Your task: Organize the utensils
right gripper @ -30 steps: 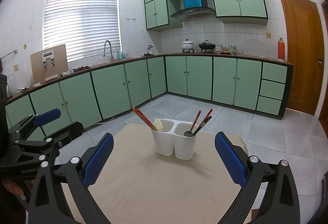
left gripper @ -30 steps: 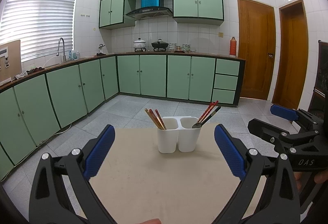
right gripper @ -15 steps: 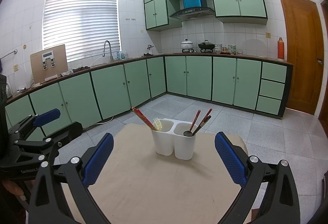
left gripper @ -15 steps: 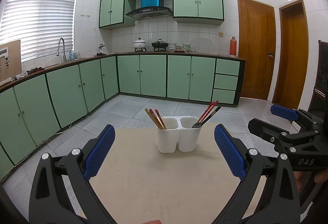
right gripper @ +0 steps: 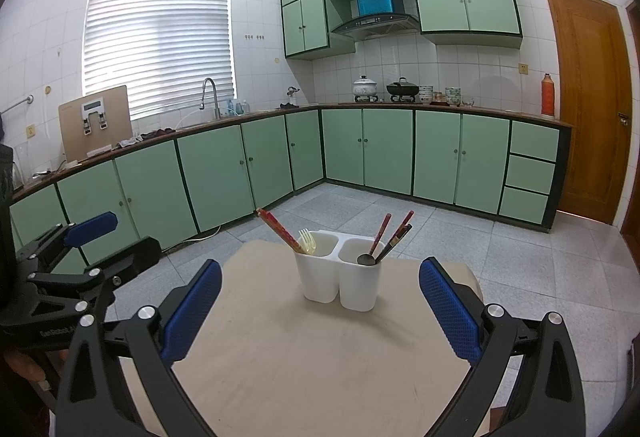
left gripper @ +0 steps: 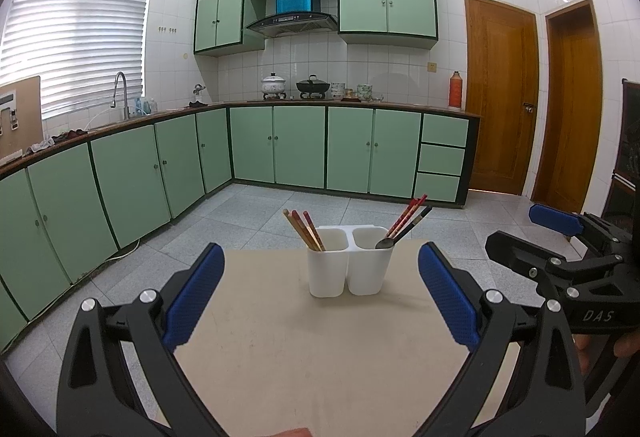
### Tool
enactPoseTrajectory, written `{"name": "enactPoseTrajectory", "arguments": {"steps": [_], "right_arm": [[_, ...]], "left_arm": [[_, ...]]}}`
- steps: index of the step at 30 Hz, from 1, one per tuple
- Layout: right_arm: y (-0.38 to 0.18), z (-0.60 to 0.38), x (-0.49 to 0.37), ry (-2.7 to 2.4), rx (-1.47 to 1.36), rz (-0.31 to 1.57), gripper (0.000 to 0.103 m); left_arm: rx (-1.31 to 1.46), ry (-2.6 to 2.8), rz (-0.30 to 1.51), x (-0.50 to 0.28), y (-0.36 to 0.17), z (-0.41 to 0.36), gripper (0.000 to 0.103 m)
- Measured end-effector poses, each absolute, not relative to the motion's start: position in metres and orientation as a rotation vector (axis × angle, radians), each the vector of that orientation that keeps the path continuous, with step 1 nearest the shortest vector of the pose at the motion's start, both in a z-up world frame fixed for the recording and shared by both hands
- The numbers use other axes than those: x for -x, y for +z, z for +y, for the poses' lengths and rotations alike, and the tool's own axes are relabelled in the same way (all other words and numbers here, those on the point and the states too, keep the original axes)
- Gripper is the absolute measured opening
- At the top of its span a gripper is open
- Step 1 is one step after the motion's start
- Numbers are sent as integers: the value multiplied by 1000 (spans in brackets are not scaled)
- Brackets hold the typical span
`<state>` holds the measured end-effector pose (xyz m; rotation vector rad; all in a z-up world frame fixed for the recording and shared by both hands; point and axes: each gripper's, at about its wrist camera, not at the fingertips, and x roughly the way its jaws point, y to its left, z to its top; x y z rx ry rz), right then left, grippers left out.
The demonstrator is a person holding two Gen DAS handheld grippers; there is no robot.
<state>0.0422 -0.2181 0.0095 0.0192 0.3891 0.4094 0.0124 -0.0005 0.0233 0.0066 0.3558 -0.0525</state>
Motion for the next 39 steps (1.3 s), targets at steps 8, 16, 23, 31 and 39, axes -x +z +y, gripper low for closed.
{"name": "enactPoseTrajectory", "arguments": {"steps": [8,16,23,31,39], "right_arm": [[10,-220,-42,409,-19,390,97],[10,-222,-41,407,-16,390,97],[10,-223,-42,407,-16,391,97],[8,-224,-43,403,-15,396,97],[5,-230,-44,398,-21,398,97]], "left_arm": [[-4,-52,357,-11,24,0,95],[-5,-52,358,-11,24,1,95],[-4,-52,360,-12,23,3,95],[-8,-47,362,-13,20,4,95],[1,-46,368,-12,19,4,95]]}}
